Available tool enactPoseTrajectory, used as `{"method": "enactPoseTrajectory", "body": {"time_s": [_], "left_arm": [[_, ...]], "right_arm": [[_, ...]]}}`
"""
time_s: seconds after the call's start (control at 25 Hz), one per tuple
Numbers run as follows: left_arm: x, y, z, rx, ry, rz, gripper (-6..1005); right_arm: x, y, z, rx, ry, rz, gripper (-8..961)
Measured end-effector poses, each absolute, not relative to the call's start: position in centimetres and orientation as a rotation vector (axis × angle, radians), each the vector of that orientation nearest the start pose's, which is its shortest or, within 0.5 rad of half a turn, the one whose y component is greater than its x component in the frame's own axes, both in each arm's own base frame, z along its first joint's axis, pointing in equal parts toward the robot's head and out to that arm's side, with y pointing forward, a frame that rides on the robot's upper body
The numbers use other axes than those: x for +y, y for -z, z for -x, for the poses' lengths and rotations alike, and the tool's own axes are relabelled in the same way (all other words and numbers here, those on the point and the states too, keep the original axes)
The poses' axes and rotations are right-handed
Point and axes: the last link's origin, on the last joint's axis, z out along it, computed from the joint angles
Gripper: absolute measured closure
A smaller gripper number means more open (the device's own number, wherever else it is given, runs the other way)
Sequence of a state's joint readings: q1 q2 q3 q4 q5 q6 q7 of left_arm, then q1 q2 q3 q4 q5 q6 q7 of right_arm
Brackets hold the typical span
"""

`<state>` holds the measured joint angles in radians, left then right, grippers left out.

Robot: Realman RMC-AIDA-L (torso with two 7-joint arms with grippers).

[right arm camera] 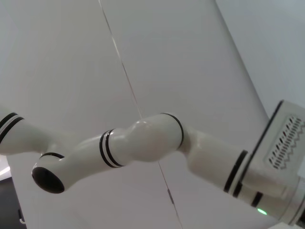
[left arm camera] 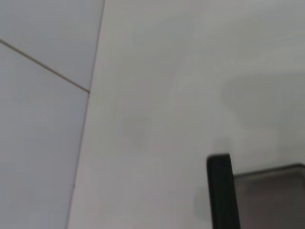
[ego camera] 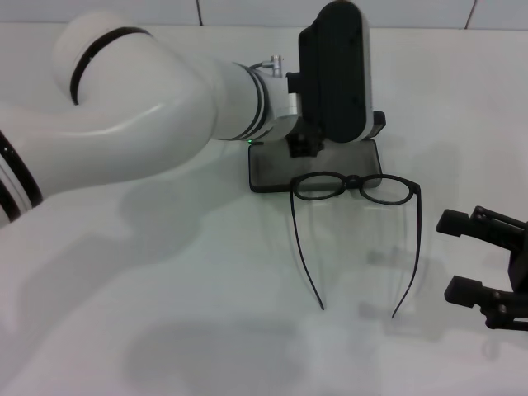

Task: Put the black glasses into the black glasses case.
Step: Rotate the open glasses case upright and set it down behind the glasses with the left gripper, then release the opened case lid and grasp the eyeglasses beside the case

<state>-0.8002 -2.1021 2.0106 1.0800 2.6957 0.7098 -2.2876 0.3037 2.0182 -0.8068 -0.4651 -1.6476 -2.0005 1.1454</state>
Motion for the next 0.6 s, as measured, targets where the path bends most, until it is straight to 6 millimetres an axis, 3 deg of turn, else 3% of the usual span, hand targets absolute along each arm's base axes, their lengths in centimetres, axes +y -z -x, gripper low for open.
{"method": "enactPoseTrajectory", "body": {"time_s": [0.16,0.32,0.44,0.48,0.52,0.56,0.6], "left_arm": [[38.2,11.6,8.5,0.467,-0.376,2.517,575],[37.5,9.2,7.0,0.377,-0.233,2.501,579],[36.8,6.0,5.4,0.212,0.034,2.505,583],[36.4,3.8,5.1,0.101,0.217,2.508,584],[36.4,3.8,5.1,0.101,0.217,2.508,585],[36.0,1.3,5.7,-0.039,0.433,2.518,586],[36.0,1.3,5.7,-0.039,0.433,2.518,588]], "right_arm": [[22.8,-2.3,-28.2,0.544,-1.326,2.679,99],[23.9,-4.0,-28.3,0.578,-1.254,2.691,99],[24.9,-5.8,-27.7,0.570,-1.151,2.734,118],[25.6,-7.0,-27.1,0.558,-1.039,2.772,138],[25.6,-7.0,-27.1,0.558,-1.039,2.772,157],[26.1,-7.5,-26.8,0.561,-0.973,2.787,176],[26.7,-7.8,-26.4,0.580,-0.889,2.808,185]]}}
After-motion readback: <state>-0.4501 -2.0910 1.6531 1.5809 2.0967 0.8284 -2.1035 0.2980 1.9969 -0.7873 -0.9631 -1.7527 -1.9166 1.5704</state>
